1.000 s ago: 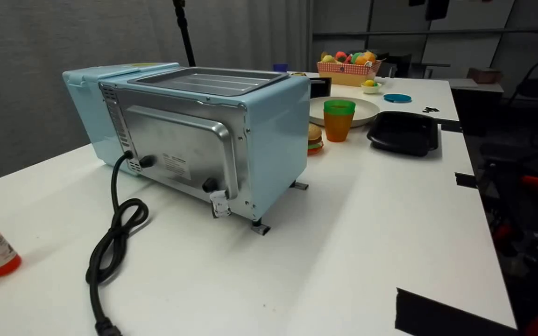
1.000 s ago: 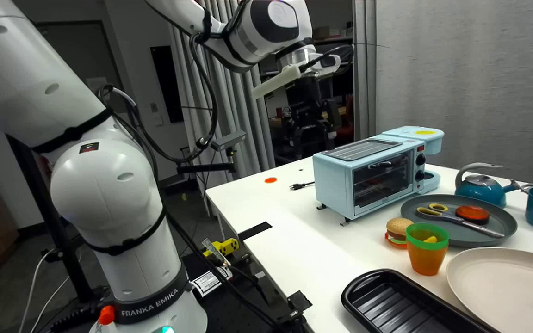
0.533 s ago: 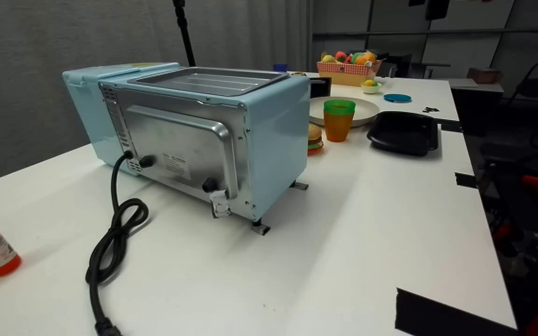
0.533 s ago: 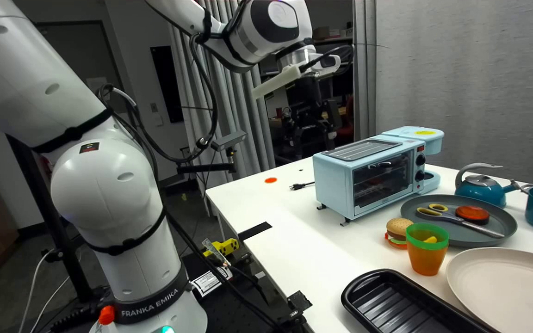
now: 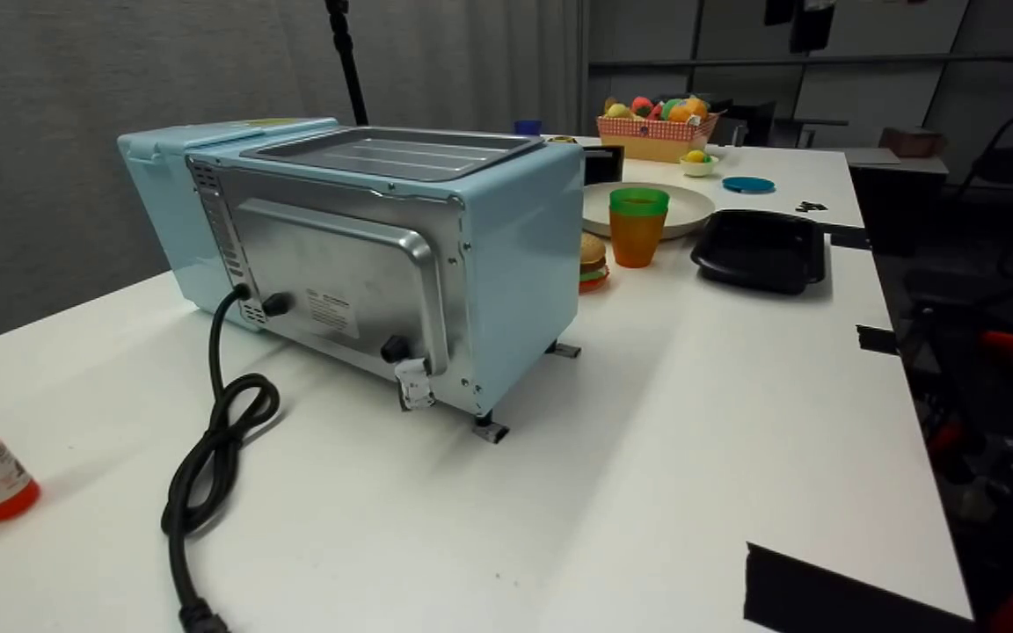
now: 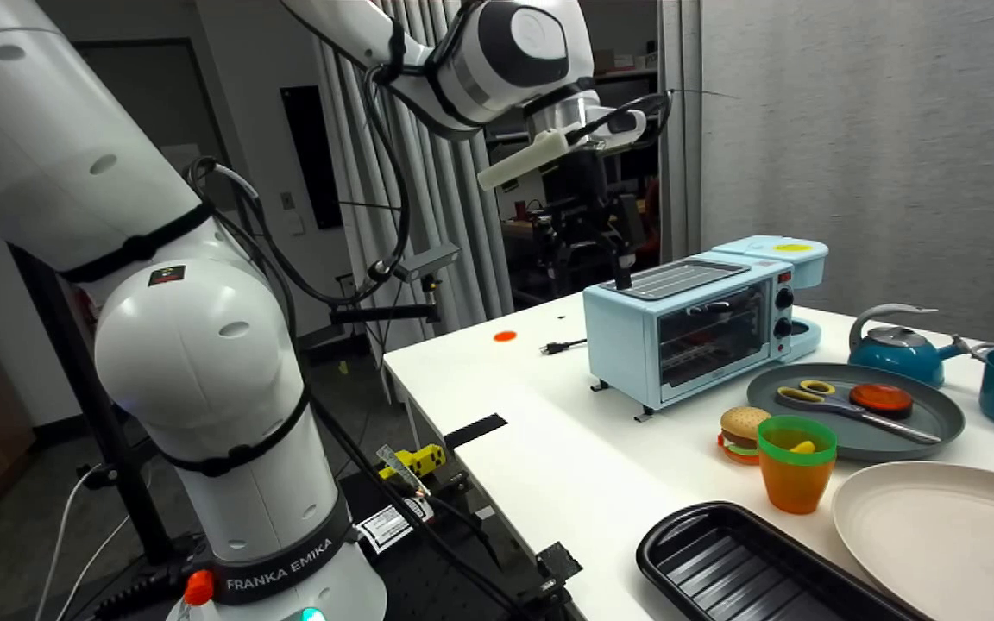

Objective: Pour the things in the green cup onto the plate

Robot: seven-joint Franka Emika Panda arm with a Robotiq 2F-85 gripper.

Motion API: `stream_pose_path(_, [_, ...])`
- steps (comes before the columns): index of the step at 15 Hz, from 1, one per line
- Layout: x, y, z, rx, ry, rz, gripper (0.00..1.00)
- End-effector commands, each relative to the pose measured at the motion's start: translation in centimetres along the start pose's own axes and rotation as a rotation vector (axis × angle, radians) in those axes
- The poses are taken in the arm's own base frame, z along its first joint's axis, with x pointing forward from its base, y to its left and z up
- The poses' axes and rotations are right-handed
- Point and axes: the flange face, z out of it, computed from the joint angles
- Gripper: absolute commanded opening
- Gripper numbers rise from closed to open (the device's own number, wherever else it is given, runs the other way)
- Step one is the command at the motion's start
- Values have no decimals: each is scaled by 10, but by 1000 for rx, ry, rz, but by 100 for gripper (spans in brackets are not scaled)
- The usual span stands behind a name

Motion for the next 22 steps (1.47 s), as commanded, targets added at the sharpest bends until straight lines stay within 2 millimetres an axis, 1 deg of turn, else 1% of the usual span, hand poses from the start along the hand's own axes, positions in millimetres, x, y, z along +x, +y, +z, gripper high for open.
stream_pose_path(1, [16, 17, 17, 18, 12, 54, 100])
stream_pose_path(8, [46, 55, 69, 96, 0, 191, 100])
stream_pose_path(10, [56, 62, 82, 106, -6, 232, 100])
stream_pose_path(13, [66, 67, 100, 118, -27, 302, 100])
stream_pose_path(18, [71, 70, 132, 144, -88, 423, 100])
stream_pose_path(22, [69, 82, 156, 170, -119, 502, 100])
